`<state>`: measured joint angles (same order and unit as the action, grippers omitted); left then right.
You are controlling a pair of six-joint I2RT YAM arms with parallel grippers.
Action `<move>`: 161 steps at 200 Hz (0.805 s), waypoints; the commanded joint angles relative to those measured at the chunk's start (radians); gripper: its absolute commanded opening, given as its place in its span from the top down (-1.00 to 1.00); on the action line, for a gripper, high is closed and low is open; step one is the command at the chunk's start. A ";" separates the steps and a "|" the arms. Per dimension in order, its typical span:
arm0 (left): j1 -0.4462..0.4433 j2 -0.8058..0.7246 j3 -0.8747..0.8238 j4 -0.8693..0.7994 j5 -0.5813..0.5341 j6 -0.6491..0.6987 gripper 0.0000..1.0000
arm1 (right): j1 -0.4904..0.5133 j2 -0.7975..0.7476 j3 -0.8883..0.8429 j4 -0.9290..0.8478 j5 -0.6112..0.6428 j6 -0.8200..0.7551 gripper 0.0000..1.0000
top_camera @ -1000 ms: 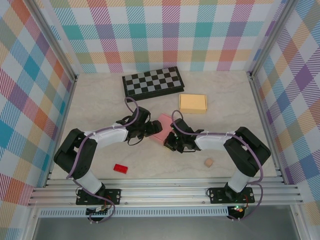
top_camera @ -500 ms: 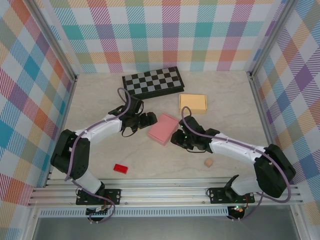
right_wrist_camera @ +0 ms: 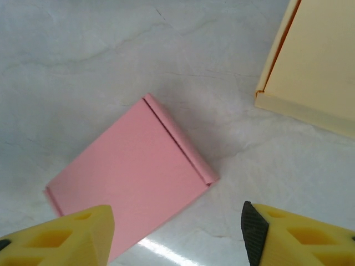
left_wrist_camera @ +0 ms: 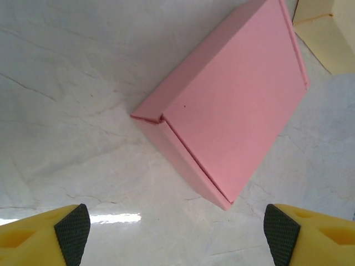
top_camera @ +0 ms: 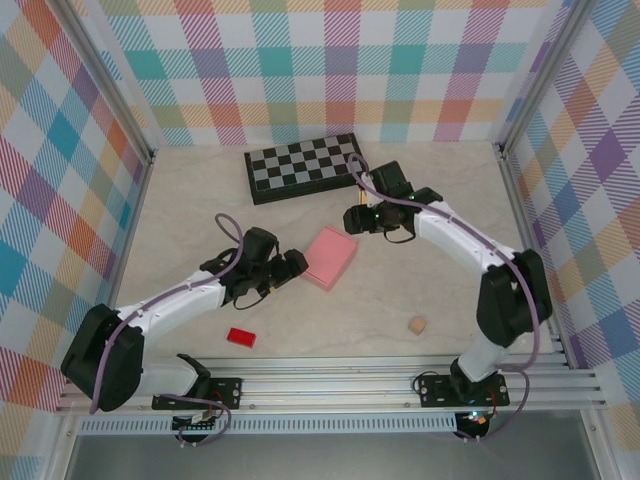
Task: Fold the paper box
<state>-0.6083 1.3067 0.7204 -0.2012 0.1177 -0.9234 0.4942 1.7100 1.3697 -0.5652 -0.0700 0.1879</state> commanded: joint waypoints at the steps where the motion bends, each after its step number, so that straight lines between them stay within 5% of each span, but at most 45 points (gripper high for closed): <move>1: -0.023 0.051 -0.009 0.172 -0.019 -0.100 -0.67 | -0.011 0.105 0.079 -0.051 -0.078 -0.191 -0.29; 88: -0.048 0.257 0.023 0.323 -0.032 -0.157 -0.59 | -0.014 0.351 0.234 -0.063 -0.179 -0.246 -0.28; 161: -0.048 0.380 0.049 0.364 -0.054 -0.144 -0.57 | -0.014 0.368 0.157 -0.010 -0.268 -0.203 -0.19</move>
<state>-0.6456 1.6314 0.7490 0.1135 0.0902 -1.0626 0.4786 2.0937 1.5677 -0.5957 -0.2710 -0.0303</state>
